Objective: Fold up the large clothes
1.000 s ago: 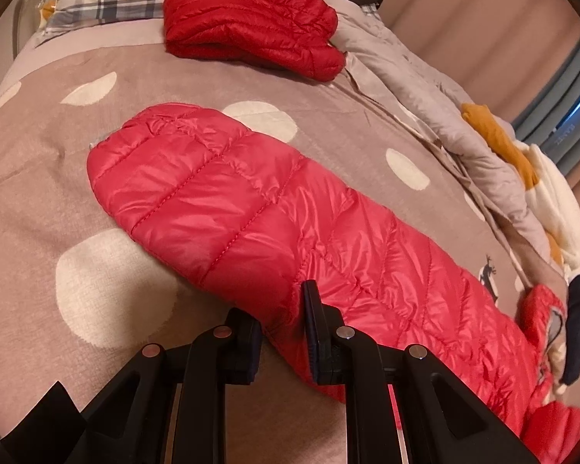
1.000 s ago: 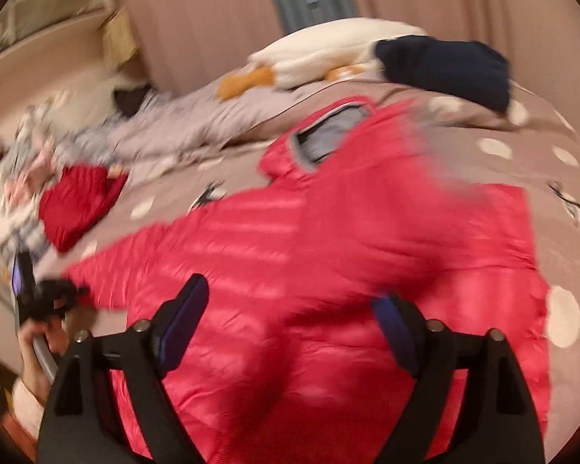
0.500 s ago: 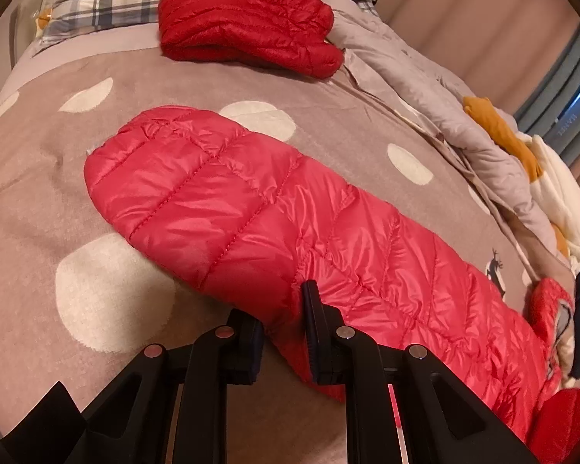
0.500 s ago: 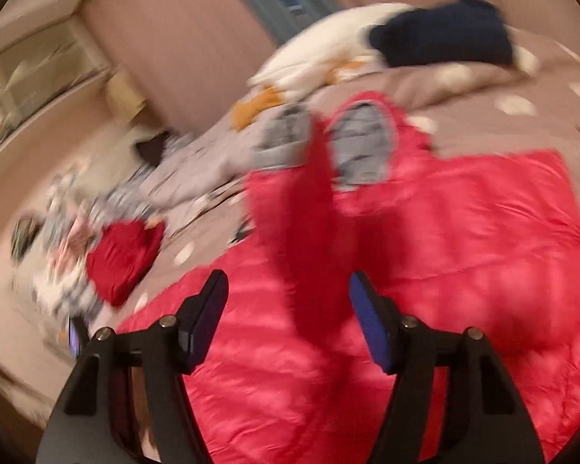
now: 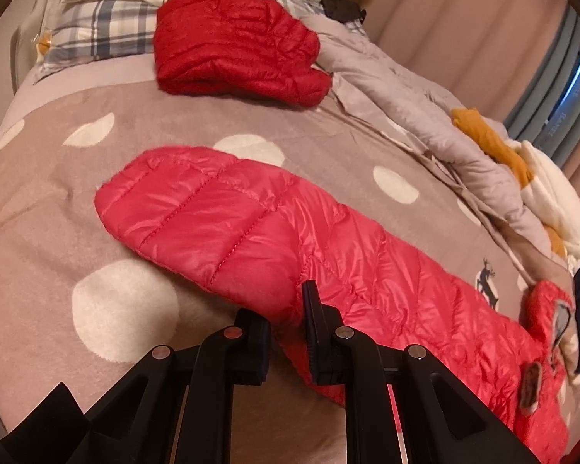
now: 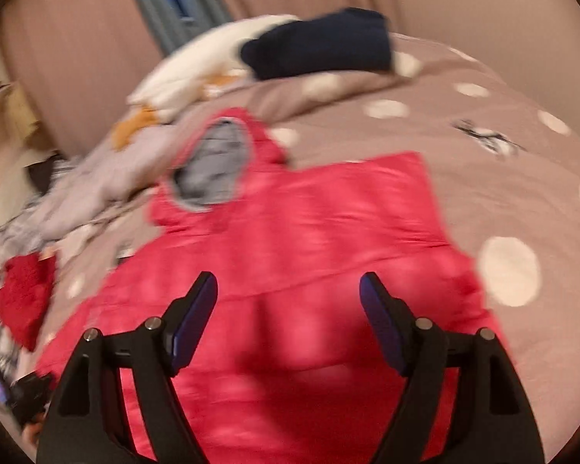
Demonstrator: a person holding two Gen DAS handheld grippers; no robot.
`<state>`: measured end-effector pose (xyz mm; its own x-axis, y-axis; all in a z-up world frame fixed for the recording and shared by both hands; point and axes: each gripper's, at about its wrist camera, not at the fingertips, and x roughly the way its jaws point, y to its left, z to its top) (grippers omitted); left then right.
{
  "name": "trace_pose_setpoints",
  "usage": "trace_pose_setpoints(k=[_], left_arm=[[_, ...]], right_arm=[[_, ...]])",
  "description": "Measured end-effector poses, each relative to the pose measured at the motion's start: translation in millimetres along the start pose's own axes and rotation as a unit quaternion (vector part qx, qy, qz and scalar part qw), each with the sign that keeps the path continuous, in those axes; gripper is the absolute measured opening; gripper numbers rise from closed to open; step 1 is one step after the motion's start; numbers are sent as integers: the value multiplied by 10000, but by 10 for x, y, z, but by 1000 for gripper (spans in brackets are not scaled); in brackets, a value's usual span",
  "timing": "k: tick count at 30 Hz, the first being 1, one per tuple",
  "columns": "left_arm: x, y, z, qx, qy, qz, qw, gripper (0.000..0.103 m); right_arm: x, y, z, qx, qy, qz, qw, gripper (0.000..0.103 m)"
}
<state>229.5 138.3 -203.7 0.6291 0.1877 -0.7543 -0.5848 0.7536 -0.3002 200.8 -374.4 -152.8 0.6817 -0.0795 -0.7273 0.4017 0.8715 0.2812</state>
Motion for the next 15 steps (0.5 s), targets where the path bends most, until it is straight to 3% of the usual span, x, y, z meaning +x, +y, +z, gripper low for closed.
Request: trace_pose_setpoints(k=[3,6,8,11,12,13,15], left_arm=[[-56,-16,35,-45,-60,-111,9999,14],[36,131,46,-527,257,-218,9980,14],[179,333,24,-1141,661,-474,9901,14],[292,656,35,-2124,1016,-1146,9651,18],[295,735,53,-2312,1036,-1297,9587,24],[296,766,73,-2312,1018,-1345,9582,34],[311,777,115,-2168,998,-1482,9597,44]], right_arm=[[90,-248,36,360,100,-69,9993,76],[105,-373,52,402,-4,-173,9990,76],[121,-388,49,303,1,-298,9991,77],[209,-404,46,182,44,-436,9989,78],[231,-388,41,127,74,-468,9988,78],[252,-372,31,66,77,-517,9986,79],[284,-339,18,-31,75,-597,9982,80]])
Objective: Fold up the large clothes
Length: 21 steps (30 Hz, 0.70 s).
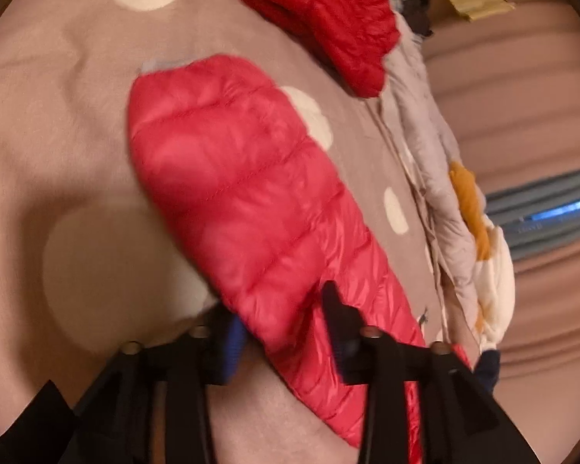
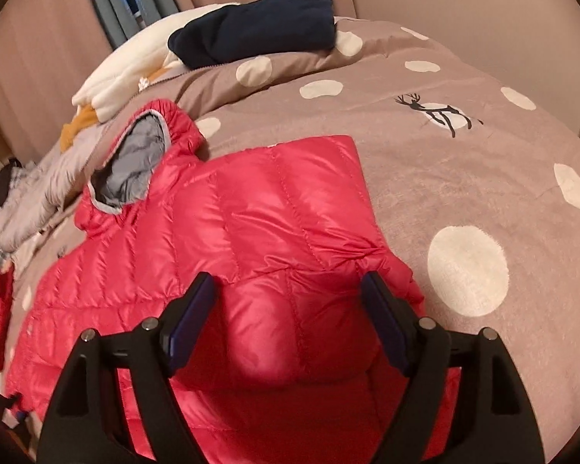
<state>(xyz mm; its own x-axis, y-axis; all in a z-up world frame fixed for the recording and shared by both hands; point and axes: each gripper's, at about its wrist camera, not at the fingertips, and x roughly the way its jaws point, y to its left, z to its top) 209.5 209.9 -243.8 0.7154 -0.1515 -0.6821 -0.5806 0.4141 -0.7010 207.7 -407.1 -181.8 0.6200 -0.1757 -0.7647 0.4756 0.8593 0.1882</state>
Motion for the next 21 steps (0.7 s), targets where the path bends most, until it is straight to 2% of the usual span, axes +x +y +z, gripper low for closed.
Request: trace_pose_setpoints(k=[1,3,6,8,10,11,12,15,17,19,21], left_arm=[[6,5,11,-21,33,-132,9999,54],[46,59,66,-197,114,-663,9975,70],[126,87,144,-98,294,-1196,9923,70],[170,91,178,-107,333,-1338,9904,57],[279,83,193,-83,439,-1230,9914,25],[328,94,184,-51,425,-1058,9935,17],[370,105,160,-28,375,-842,9957,13],[266,-31,86,188,58,-579,9981,11],[139,-250,-14,689,-348,-231,9967,10],[35,-570,-181,1441,-672,-36,9873,9],[-20,-818,-364,1921,-739,-100,9785,9]], right_arm=[[10,19,-7,-56,-1,-42,10000,81],[22,38,-25,-139,-34,-103,9998,83],[42,62,-48,-227,-31,-163,9996,85],[61,74,-66,-285,-40,-192,9994,87],[80,92,-76,-352,-50,-250,9991,88],[83,104,-85,-378,-66,-274,9989,88],[94,114,-91,-426,-69,-315,9986,89],[104,147,-102,-497,-74,-399,9979,89],[108,155,-108,-514,-79,-431,9977,89],[100,152,-109,-515,-100,-438,9977,89],[98,151,-113,-500,-107,-431,9978,89]])
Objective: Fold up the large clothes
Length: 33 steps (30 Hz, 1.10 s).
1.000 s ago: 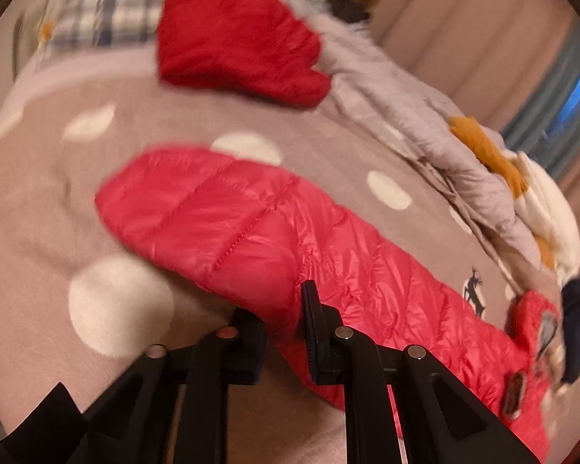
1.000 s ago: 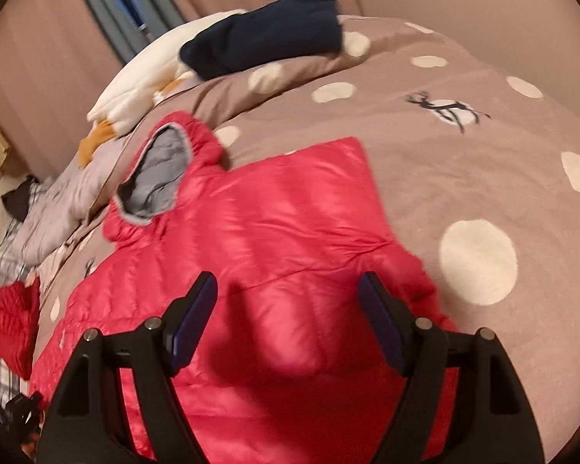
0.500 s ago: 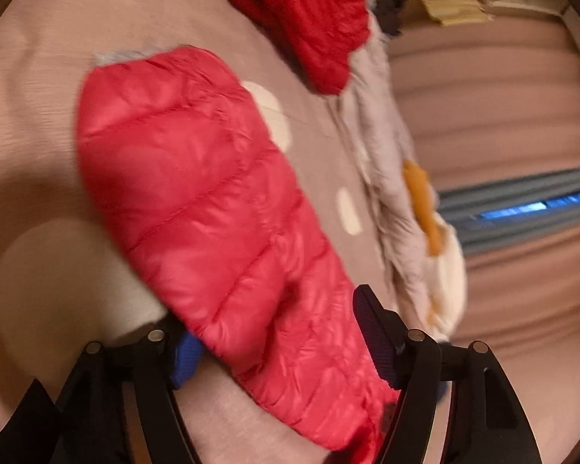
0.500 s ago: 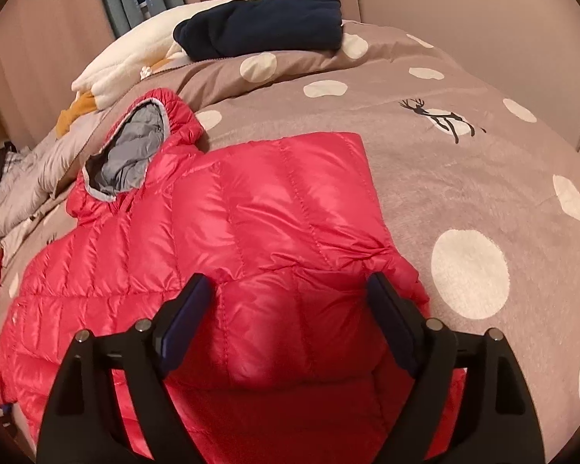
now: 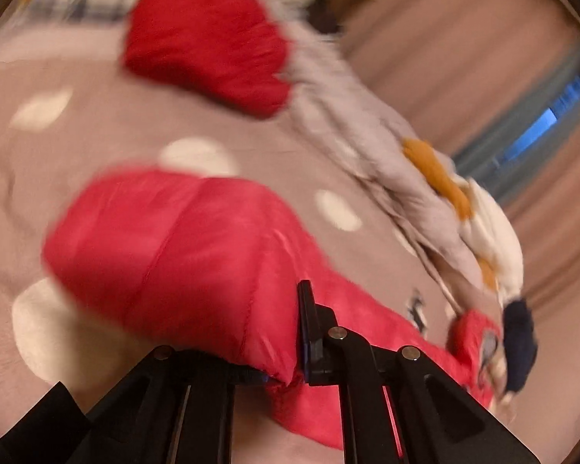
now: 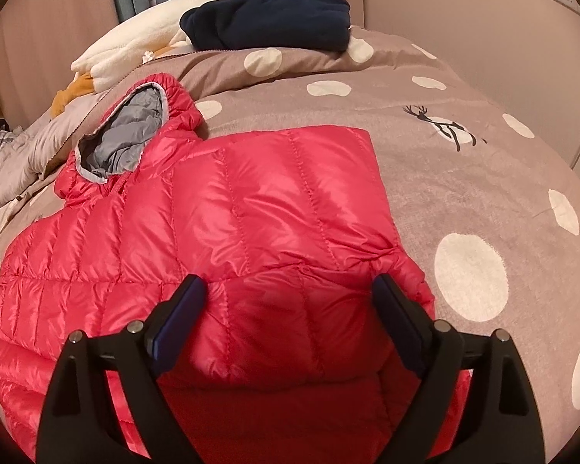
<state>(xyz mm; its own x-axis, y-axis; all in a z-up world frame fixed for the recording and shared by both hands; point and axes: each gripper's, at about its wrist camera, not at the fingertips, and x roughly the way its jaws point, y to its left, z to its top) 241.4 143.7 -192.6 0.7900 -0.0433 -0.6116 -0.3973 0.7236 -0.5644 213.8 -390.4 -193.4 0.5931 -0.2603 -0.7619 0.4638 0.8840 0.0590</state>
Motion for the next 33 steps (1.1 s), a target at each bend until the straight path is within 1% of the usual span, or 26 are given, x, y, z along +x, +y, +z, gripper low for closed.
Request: trace_pose_setpoints(k=[2,3,4,5,6,7,8,9,11,12,13,14,15,17,21,23,26,27,28,29,30,31,32,33], left_arm=[[-49,-251,-92,249,-5,-340,9991,9],[-52,-408,-180,347,63,-591,9976,9],[-49,-526,-264,426,171,-738,9962,9],[-20,-672,-353,612,309,-835,9941,9],[8,-902,-508,1018,443,-894,9898,9],[8,-1073,-652,1309,500,-945,9856,9],[5,-1257,-828,1578,594,-1047,9801,9],[23,-1383,-931,1715,704,-1171,9757,9],[63,-1612,-1211,1967,1128,-1590,9609,9],[85,-1732,-1408,2151,1343,-1682,9526,9],[125,-1825,-1556,2352,1455,-1630,9471,9],[159,-1885,-1672,2538,1507,-1517,9433,9],[181,-1928,-1823,2719,1473,-1286,9422,9],[254,-1924,-1890,2707,1382,-1081,9465,9],[357,-1848,-1766,2356,1428,-1120,9548,10],[369,-1859,-1760,2330,1430,-1066,9560,14],[95,-1790,-1873,2380,1406,-954,9563,26],[-13,-1763,-1894,2363,1325,-940,9580,37],[-92,-1755,-1899,2346,1208,-916,9602,49],[-165,-1741,-1875,2329,1005,-816,9639,54],[-227,-1736,-1873,2355,826,-698,9658,63],[-276,-1734,-1869,2407,659,-589,9666,67],[-334,-1740,-1858,2479,470,-479,9665,67],[-367,-1746,-1849,2527,383,-420,9659,67]], right_arm=[[-4,-7,-7,-4,-2,1,10000,89],[-1,-1,-3,0,-4,2,10000,89],[0,-6,-4,4,2,9,10000,89],[1,-13,-4,15,6,23,10000,89],[-1,-14,-8,26,4,35,10000,89],[-2,-22,-11,46,5,58,10000,89],[-4,-23,-14,62,11,68,10000,89],[-3,-25,-10,72,25,81,9999,89],[-8,-25,-12,83,24,99,9999,89],[-9,-25,-14,95,-2,47,9999,89],[-10,-27,-14,85,4,61,9999,89],[-11,-33,-12,84,5,78,9999,89],[-9,-42,-10,89,10,92,9999,89],[-9,-75,-2,129,32,141,9998,89],[-9,-130,-3,235,51,301,9993,89],[-8,-125,-9,213,44,306,9993,89],[-11,-105,-8,174,45,259,9995,89],[-13,-106,-6,311,1,76,9995,89],[-14,-105,-5,325,5,79,9994,89],[-18,-111,-4,341,3,76,9994,89],[-26,-117,-6,373,-8,72,9993,89],[-34,-120,-13,386,-13,70,9992,89],[-41,-121,-17,398,-12,73,9992,89],[-45,-128,-20,413,-10,78,9991,89]])
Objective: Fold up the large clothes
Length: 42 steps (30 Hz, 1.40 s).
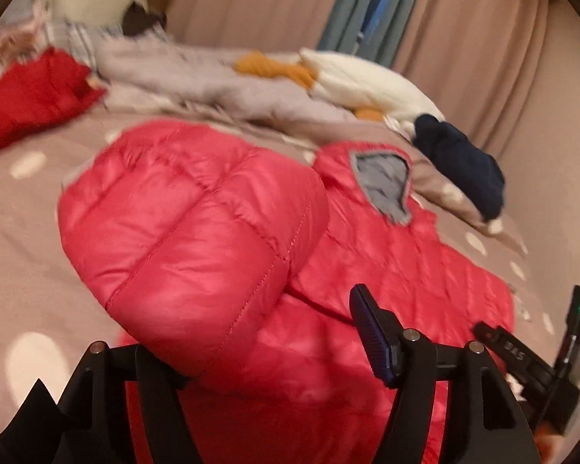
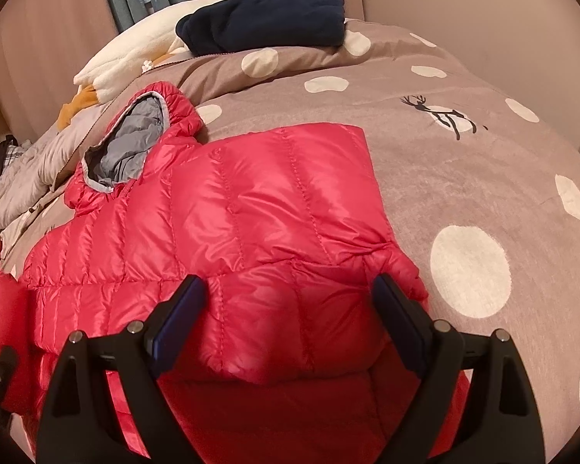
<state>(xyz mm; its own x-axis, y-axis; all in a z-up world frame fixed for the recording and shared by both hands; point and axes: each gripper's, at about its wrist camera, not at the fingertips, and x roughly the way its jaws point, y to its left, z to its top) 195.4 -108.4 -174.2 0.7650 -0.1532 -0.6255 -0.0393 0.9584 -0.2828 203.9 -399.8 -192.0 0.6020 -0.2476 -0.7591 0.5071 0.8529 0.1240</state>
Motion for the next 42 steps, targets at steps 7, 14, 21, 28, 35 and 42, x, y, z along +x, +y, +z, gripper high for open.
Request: trace_pose_setpoints(k=[7,14,21,28,35,42], left_arm=[[-122,68,58,-9,-26,244,9997,67],[-364,229,75,155,-328,709,9968,67],[-795,802,282,-821,-1110,1118,9841,85],[-620,1485,432,-1642,-809,1834,9658,86],[-525,1809,473,-1919,-576,2195,9548,86],[-457,1951,463,-2021,-323,2143,9551,86]], right_arm=[[-38,-81,-18,45,101,314,9994,89],[-119,-42,-36,-6,93,299,9995,89],[-334,128,-43,-222,-78,447,9987,90],[-927,806,-127,-1108,-596,1295,9836,95],[-1129,1874,-400,-2064,-435,2340,9491,103],[-632,2875,-911,-2910,251,2034,9345,103]])
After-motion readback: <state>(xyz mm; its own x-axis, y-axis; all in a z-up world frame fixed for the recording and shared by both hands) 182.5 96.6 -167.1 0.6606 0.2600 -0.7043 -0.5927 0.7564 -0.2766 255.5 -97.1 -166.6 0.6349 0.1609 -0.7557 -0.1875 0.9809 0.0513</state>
